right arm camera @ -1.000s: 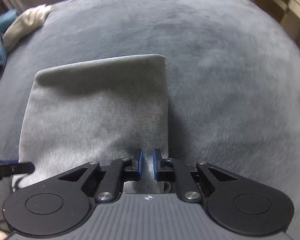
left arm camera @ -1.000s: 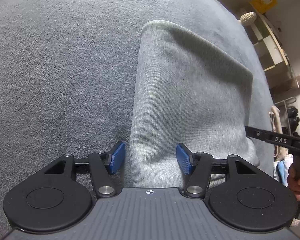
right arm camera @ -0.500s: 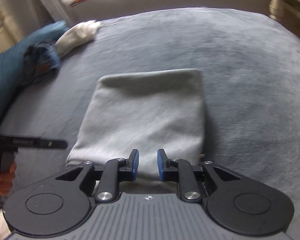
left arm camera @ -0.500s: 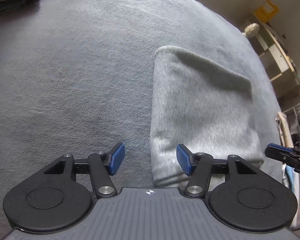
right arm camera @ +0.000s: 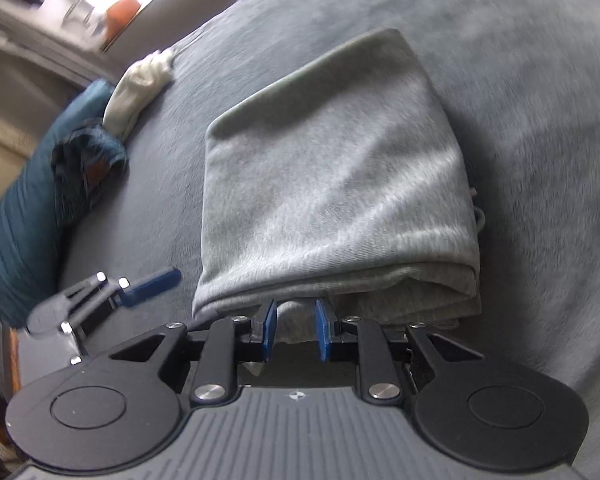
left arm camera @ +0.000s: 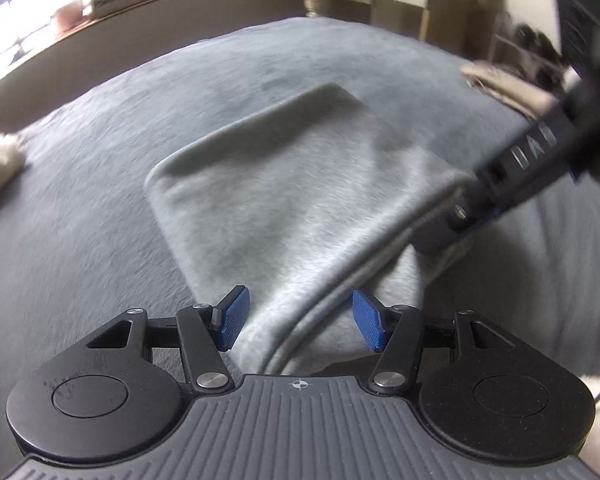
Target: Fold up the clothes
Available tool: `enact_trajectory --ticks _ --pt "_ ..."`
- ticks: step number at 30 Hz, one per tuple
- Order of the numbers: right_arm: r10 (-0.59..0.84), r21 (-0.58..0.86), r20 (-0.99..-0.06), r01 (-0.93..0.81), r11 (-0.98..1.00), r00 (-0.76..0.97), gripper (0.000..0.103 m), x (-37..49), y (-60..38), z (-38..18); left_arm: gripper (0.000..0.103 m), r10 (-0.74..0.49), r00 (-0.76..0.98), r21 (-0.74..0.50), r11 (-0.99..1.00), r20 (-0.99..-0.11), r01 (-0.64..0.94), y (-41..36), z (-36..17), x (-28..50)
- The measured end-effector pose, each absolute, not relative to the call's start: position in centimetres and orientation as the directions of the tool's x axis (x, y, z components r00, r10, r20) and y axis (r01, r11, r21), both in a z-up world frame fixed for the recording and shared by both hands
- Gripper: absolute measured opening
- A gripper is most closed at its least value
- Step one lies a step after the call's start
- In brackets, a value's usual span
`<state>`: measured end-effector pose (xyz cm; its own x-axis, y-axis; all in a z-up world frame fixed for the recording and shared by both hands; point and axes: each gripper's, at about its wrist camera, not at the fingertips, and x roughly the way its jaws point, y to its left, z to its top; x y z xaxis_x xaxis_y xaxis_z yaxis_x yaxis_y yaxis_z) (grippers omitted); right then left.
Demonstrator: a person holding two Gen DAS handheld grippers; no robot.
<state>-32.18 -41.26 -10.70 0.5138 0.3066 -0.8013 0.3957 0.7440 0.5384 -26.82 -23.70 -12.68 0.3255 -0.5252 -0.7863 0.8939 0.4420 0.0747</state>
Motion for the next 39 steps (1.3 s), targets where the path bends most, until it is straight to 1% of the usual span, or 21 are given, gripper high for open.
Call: enact_trajectory --ticks 5,6,8,13,15,18,23,28,29,31,32,36,39 --pt "0.344 0.616 -0.768 0.476 0.628 0.54 0.022 -32.1 -42.7 -12.5 0.055 -0.513 0.34 0.147 0.378 -0.788 0.914 -25.3 -13.8 -27.3" --pt "0.349 0.633 -0.756 0.484 0.604 0.554 0.022 -32.2 -42.9 -12.6 0.05 -0.517 0.336 0.136 0.386 -0.787 0.912 -25.3 -13.7 -27.0" --pt "0.357 0.662 -0.735 0.495 0.563 0.577 0.022 -32.5 -43.3 -12.9 0.042 -0.529 0.323 0.095 0.413 -0.785 0.906 -25.1 -13.6 -26.3" --pt "0.368 0.715 -0.687 0.493 0.496 0.626 0.022 -33.3 -43.8 -13.2 0.033 -0.552 0.29 -0.009 0.476 -0.782 0.879 -24.5 -13.3 -24.4" --pt "0.371 0.731 -0.67 0.485 0.48 0.643 0.022 -33.7 -43.9 -13.2 0.027 -0.557 0.275 -0.045 0.493 -0.784 0.869 -24.4 -13.4 -23.8" --pt "0.389 0.749 -0.655 0.484 0.453 0.648 0.022 -34.2 -43.8 -13.5 0.02 -0.576 0.232 -0.141 0.529 -0.784 0.837 -24.1 -13.5 -22.6" --pt "0.457 0.779 -0.626 0.534 0.329 0.631 0.022 -35.5 -43.0 -15.7 0.016 -0.603 0.184 -0.265 0.577 -0.776 0.773 -23.4 -13.5 -21.2" --pt "0.499 0.796 -0.596 0.543 0.265 0.629 0.023 -34.9 -41.8 -17.6 0.014 -0.613 0.174 -0.278 0.569 -0.771 0.774 -23.1 -13.0 -21.3" --pt "0.501 0.802 -0.588 0.537 0.262 0.635 0.021 -34.7 -41.6 -17.7 0.014 -0.614 0.173 -0.279 0.568 -0.77 0.774 -23.0 -13.0 -21.3" --pt "0.476 0.81 -0.584 0.509 0.289 0.658 0.011 -34.1 -41.5 -17.3 0.014 -0.619 0.171 -0.291 0.572 -0.767 0.766 -22.9 -12.9 -21.2" --pt "0.462 0.814 -0.58 0.496 0.302 0.671 0.004 -33.8 -41.5 -17.1 0.014 -0.622 0.169 -0.301 0.576 -0.764 0.76 -22.8 -12.9 -21.1" --pt "0.395 0.808 -0.587 0.489 0.328 0.707 0.002 -33.3 -42.0 -16.9 0.013 -0.641 0.168 -0.344 0.593 -0.749 0.727 -22.3 -12.7 -20.7" --pt "0.365 0.81 -0.583 0.488 0.324 0.726 0.001 -32.9 -41.9 -17.3 0.013 -0.648 0.173 -0.354 0.597 -0.742 0.72 -22.1 -12.6 -20.6"
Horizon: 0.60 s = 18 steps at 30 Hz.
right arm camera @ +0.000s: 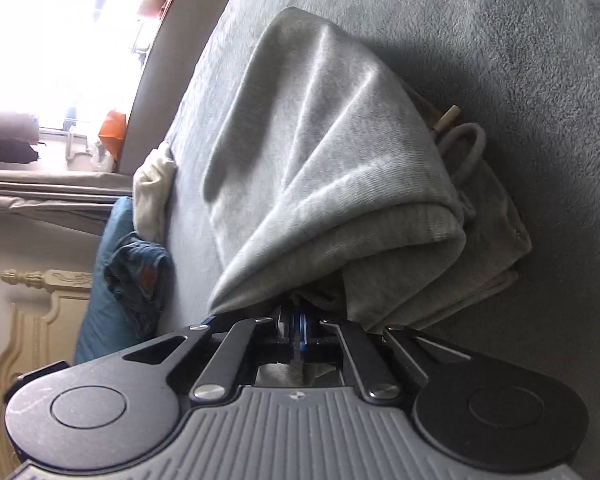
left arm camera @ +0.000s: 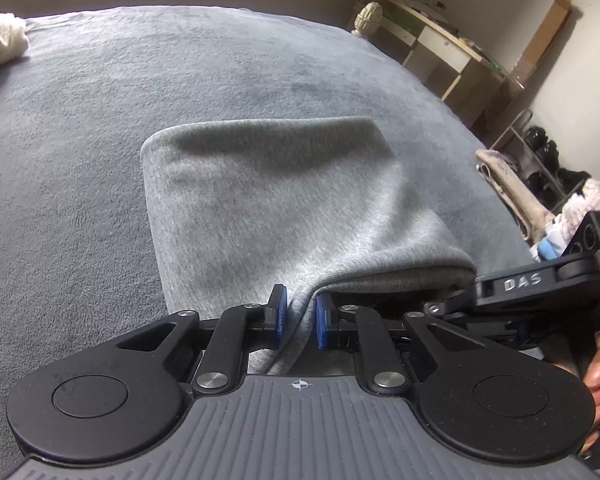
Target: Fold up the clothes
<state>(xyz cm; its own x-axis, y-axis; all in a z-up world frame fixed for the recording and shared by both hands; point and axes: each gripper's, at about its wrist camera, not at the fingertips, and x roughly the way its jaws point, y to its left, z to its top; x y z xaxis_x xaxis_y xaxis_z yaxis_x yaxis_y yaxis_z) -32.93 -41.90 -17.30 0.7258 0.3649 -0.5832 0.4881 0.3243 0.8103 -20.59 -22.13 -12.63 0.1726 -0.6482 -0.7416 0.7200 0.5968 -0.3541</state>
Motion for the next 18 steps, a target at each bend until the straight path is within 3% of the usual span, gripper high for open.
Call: enact_trajectory --ticks 6,13,18 --pt "0.303 0.843 -0.535 0.476 0.249 0.789 0.001 -32.6 -41.6 -18.7 0.013 -0.669 0.163 -0.365 0.574 -0.725 0.733 -21.6 -12.6 -21.1" --pt "0.207 0.874 -0.318 0.37 -0.314 0.925 0.002 -33.9 -40.6 -23.9 0.013 -0.67 0.158 -0.319 0.53 -0.726 0.786 -21.8 -12.7 -22.3" --pt "0.181 0.849 -0.331 0.376 -0.372 0.926 0.003 -33.3 -40.3 -24.4 0.014 -0.634 0.167 -0.24 0.504 -0.755 0.83 -22.5 -13.2 -22.9"
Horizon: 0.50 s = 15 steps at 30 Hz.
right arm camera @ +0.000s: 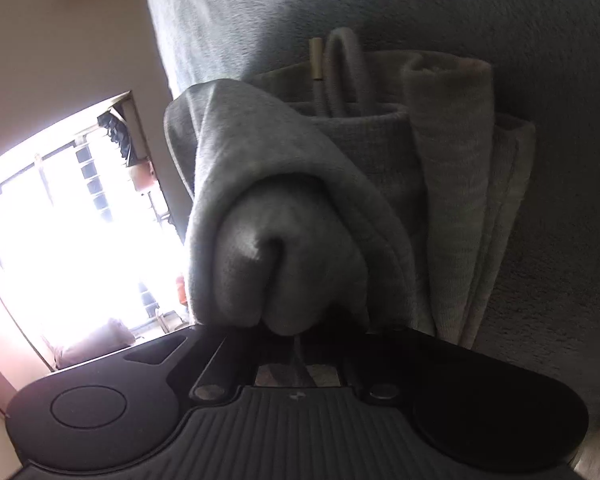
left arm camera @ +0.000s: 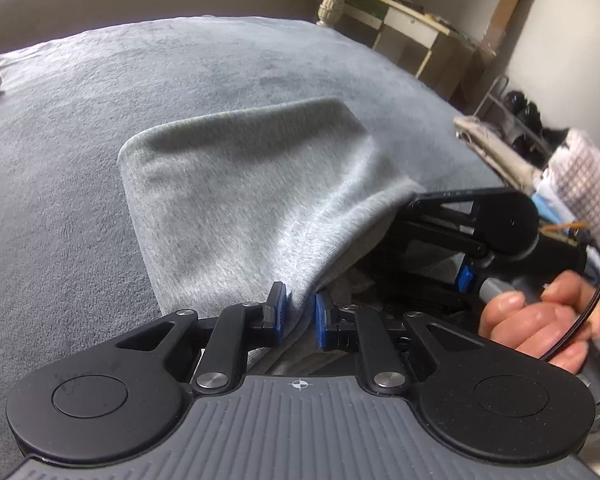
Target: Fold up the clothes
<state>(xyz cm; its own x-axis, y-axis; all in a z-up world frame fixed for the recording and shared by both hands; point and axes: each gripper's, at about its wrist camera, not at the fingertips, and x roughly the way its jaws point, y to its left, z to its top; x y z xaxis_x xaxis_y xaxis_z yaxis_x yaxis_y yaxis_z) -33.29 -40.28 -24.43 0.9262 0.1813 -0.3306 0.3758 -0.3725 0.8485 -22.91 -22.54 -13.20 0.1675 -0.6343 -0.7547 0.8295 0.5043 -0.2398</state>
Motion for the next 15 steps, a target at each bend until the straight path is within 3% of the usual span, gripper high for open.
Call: enact_trajectory --ticks 4,8,15 --pt "0.229 0.844 -0.382 0.439 -0.309 0.895 0.009 -33.9 -41.7 -22.8 0.014 -0.632 0.184 -0.215 0.5 -0.753 0.839 -22.6 -13.3 -23.2" --pt "0.268 0.851 -0.435 0.49 -0.189 0.86 0.023 -35.0 -43.4 -20.2 0.014 -0.642 0.195 -0.23 0.515 -0.742 0.826 -22.2 -13.3 -23.2" --pt "0.427 0.859 -0.465 0.512 0.007 0.775 0.02 -32.2 -42.3 -19.0 0.012 -0.657 0.218 -0.237 0.531 -0.721 0.814 -21.7 -12.6 -23.5"
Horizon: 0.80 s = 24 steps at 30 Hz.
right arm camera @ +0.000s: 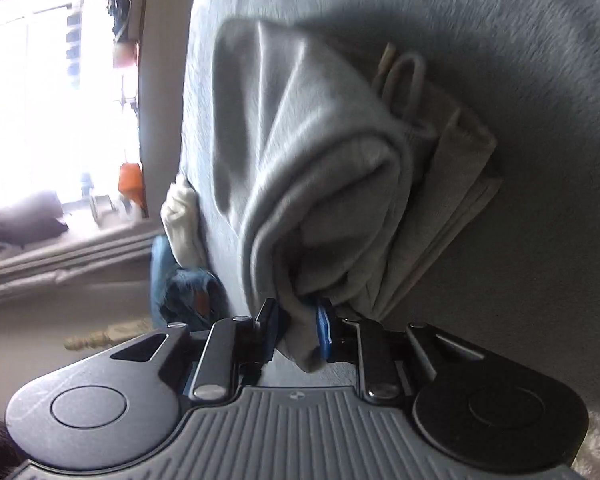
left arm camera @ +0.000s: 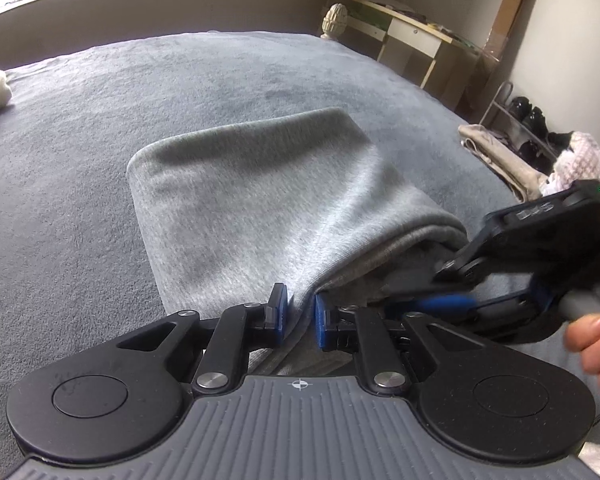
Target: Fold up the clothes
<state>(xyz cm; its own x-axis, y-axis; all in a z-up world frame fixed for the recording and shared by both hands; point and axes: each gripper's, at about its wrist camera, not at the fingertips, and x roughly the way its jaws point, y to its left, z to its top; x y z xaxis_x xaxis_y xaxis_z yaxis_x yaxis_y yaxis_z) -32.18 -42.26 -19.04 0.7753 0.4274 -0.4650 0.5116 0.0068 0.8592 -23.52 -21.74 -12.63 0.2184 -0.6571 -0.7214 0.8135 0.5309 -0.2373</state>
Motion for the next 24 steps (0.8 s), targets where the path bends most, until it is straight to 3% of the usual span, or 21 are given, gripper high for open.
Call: enact_trajectory --ticks 3,7,9,24 --pt "0.421 0.871 -0.409 0.484 -0.084 0.81 0.01 -30.5 -41.7 -21.0 0.011 -0.661 0.22 -0.236 0.528 -0.717 0.816 -21.5 -12.5 -23.7" --pt "0.388 0.882 -0.302 0.41 -0.233 0.871 0.008 -28.7 -41.1 -23.5 0.011 -0.668 0.229 -0.244 0.537 -0.709 0.808 -21.2 -12.1 -23.4" --pt "0.365 0.881 -0.292 0.397 -0.257 0.884 0.008 -28.2 -40.6 -23.9 0.011 -0.671 0.226 -0.252 0.536 -0.706 0.805 -21.1 -12.1 -23.3" --pt "0.187 0.842 -0.422 0.46 -0.282 0.887 0.01 -31.0 -43.3 -20.9 0.013 -0.634 0.174 -0.187 0.461 -0.754 0.867 -22.4 -14.6 -24.8"
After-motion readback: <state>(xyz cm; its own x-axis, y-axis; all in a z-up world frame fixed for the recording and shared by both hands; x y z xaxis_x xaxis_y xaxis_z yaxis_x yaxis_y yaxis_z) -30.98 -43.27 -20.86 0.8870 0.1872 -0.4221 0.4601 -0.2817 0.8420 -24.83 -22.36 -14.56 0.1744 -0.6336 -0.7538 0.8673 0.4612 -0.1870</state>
